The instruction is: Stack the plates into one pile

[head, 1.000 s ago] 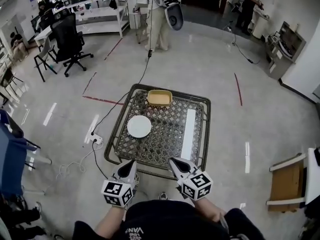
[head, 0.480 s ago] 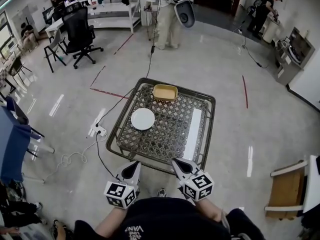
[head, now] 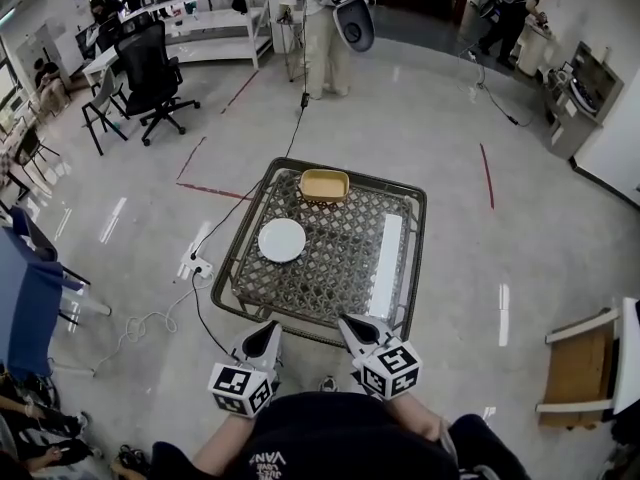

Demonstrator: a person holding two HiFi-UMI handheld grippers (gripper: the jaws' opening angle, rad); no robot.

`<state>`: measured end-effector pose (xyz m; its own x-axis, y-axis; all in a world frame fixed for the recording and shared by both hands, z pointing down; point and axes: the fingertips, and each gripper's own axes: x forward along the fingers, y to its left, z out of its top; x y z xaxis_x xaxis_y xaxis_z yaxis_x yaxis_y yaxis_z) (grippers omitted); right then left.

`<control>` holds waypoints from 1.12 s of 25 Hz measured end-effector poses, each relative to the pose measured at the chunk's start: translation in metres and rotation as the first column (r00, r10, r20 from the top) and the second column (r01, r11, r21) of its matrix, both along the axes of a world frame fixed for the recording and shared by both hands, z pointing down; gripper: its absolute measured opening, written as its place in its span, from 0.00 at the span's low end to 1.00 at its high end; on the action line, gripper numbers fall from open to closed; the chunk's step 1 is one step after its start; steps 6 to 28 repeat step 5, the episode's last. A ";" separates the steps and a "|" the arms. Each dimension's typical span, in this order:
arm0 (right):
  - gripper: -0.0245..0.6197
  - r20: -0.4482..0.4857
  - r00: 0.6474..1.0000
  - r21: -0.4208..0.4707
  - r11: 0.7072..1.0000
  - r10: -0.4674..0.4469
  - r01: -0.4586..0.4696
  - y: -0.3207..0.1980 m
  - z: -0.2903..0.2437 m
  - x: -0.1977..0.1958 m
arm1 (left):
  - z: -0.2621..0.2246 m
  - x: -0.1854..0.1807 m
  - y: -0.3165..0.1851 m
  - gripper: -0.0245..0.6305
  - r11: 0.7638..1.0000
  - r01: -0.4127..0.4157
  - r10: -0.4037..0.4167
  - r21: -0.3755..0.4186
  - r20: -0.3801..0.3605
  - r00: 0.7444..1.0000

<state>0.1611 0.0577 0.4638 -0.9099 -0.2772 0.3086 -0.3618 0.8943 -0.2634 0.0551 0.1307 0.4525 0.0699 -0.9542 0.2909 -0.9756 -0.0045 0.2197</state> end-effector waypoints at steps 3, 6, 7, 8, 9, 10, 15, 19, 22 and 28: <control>0.04 -0.001 1.000 -0.002 1.000 0.004 -0.004 -0.003 0.003 -0.002 | 0.001 -0.001 -0.003 0.07 1.000 -0.002 0.002 0.001 0.000 1.000; 0.04 -0.002 1.000 -0.003 1.000 0.007 -0.007 -0.005 0.005 -0.003 | 0.003 -0.002 -0.005 0.07 1.000 -0.003 0.003 0.000 -0.001 1.000; 0.04 -0.002 1.000 -0.003 1.000 0.007 -0.007 -0.005 0.005 -0.003 | 0.003 -0.002 -0.005 0.07 1.000 -0.003 0.003 0.000 -0.001 1.000; 0.04 -0.002 1.000 -0.003 1.000 0.007 -0.007 -0.005 0.005 -0.003 | 0.003 -0.002 -0.005 0.07 1.000 -0.003 0.003 0.000 -0.001 1.000; 0.04 -0.002 1.000 -0.003 1.000 0.007 -0.007 -0.005 0.005 -0.003 | 0.003 -0.002 -0.005 0.07 1.000 -0.003 0.003 0.000 -0.001 1.000; 0.04 -0.002 1.000 -0.003 1.000 0.007 -0.007 -0.005 0.005 -0.003 | 0.003 -0.002 -0.005 0.07 1.000 -0.003 0.003 0.000 -0.001 1.000; 0.04 -0.002 1.000 -0.003 1.000 0.007 -0.007 -0.005 0.005 -0.003 | 0.003 -0.002 -0.005 0.07 1.000 -0.003 0.003 0.000 -0.001 1.000; 0.04 -0.002 1.000 -0.003 1.000 0.007 -0.007 -0.005 0.005 -0.003 | 0.003 -0.002 -0.005 0.07 1.000 -0.003 0.003 0.000 -0.001 1.000; 0.04 -0.002 1.000 -0.003 1.000 0.007 -0.007 -0.005 0.005 -0.003 | 0.003 -0.002 -0.005 0.07 1.000 -0.003 0.003 0.000 -0.001 1.000; 0.04 -0.002 1.000 -0.003 1.000 0.007 -0.007 -0.005 0.005 -0.003 | 0.003 -0.002 -0.005 0.07 1.000 -0.003 0.003 0.000 -0.001 1.000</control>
